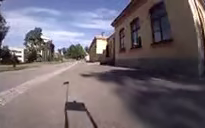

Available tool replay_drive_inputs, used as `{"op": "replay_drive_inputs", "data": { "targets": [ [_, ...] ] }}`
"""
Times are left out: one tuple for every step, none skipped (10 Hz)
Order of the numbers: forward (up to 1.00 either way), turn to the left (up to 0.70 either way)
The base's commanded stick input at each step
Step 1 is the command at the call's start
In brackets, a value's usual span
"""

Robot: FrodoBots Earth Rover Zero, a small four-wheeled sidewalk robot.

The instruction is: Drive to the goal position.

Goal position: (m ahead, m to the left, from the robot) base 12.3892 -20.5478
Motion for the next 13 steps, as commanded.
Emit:
{"op": "replay_drive_inputs", "data": {
  "targets": [
    [0.0,-0.6],
    [0.0,-0.6],
    [0.0,-0.6],
    [0.0,-0.6],
    [0.0,-0.6],
    [0.0,-0.6],
    [0.0,-0.6],
    [0.0,-0.6],
    [0.0,-0.6],
    [0.0,-0.6],
    [0.0,-0.6],
    [0.0,-0.6],
    [0.0,-0.6]
  ]
}}
